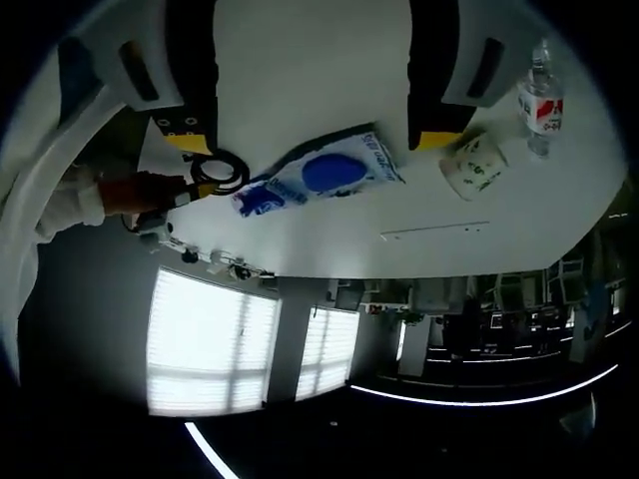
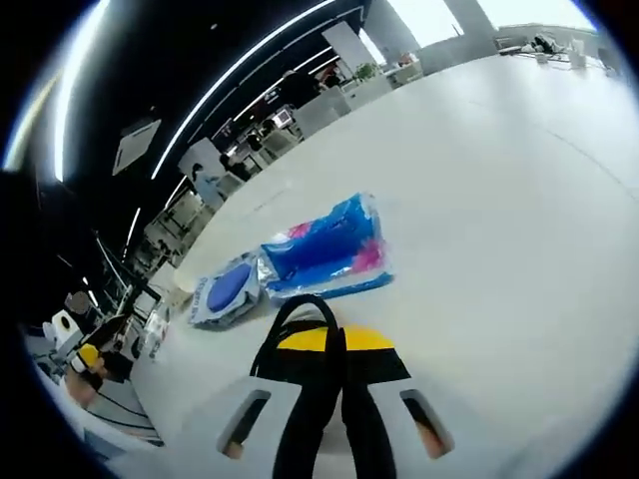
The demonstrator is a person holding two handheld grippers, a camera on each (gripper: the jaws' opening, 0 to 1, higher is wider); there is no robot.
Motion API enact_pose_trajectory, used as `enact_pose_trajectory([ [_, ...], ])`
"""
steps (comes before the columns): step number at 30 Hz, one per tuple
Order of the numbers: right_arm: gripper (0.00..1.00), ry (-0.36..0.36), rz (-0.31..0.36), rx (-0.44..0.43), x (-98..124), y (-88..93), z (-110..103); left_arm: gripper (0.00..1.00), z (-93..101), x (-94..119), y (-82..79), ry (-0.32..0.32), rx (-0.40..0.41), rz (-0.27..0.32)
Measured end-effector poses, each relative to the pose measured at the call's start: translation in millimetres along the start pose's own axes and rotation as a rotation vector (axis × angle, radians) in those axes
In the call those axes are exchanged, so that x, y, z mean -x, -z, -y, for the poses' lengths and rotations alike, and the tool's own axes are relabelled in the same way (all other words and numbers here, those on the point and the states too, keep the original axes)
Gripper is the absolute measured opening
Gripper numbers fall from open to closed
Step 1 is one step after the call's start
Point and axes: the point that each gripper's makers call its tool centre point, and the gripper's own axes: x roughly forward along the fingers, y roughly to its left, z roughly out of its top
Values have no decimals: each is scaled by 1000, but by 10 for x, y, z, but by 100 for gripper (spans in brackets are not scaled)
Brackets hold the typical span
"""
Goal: Arrange the tabletop items into an orderly group along one side of the table until the central work area is clear of visible clutter.
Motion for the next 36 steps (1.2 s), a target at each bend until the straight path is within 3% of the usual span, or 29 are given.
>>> enact_pose_trajectory([
  [7,0,27,-26,70,-26,70,43,79,28,-9,18,11,-3,-6],
  [16,2,27,-21,138,63,114,-141,79,54,-20,23,23,-1,-10],
  [20,6,17,13,131,109,69,-138,79,61,-20,25,26,-5,-10],
  [26,17,-28,29,140,131,48,-222,79,47,-15,27,21,-2,-11],
  [31,39,-43,64,121,179,-30,-289,79,33,-17,58,17,2,-27],
  [34,52,-62,116,50,225,-102,-368,80,32,-18,56,16,3,-24],
  [36,56,-64,120,38,249,-78,-386,81,23,-18,63,12,12,-30],
])
